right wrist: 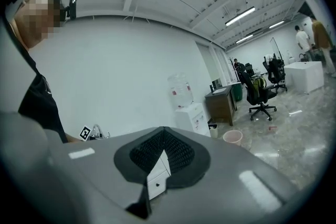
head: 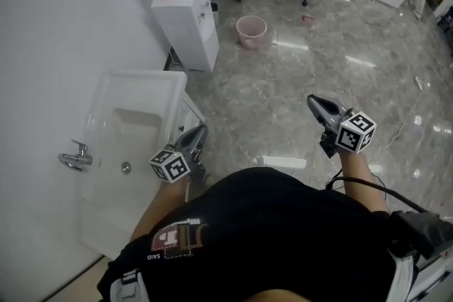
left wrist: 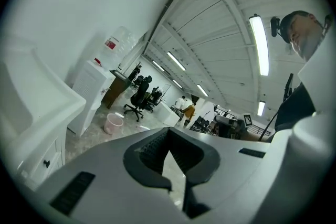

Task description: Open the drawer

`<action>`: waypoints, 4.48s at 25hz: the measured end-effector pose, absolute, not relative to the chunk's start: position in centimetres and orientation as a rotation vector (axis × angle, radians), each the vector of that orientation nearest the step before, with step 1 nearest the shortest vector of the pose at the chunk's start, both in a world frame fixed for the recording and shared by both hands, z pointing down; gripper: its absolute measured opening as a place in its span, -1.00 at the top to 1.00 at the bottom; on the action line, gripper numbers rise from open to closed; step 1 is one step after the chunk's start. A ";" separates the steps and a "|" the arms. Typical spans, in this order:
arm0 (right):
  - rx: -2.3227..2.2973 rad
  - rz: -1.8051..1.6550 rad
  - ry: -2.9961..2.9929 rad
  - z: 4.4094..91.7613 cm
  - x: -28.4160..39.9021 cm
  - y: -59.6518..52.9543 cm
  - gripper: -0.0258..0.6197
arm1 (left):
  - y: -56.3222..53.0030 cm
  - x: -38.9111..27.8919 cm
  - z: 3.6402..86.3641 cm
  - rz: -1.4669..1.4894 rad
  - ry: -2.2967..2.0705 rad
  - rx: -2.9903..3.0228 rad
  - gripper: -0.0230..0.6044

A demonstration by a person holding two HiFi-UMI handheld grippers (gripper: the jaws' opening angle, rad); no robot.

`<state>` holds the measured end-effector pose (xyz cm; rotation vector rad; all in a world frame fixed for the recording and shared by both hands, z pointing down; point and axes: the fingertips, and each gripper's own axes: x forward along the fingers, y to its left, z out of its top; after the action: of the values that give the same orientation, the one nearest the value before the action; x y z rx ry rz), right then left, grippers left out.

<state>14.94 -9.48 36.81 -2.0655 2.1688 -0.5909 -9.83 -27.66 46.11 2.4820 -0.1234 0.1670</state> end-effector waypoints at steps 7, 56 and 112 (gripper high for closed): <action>-2.055 -0.647 2.185 40.5 16.2 -11.3 0.92 | -28.9 -8.9 51.0 0.230 -0.205 2.405 0.93; -1.583 -1.266 2.274 75.6 3.5 -20.3 0.92 | -46.7 -19.2 92.6 -0.291 -1.059 1.641 0.13; -1.678 -1.227 2.163 76.6 6.3 -15.3 0.92 | -47.0 -17.3 92.4 -0.069 -1.169 1.747 0.56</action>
<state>6.34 -15.28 76.63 -1.6780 2.1630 -1.2274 -17.33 -47.04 92.42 1.7473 -1.1692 -0.0686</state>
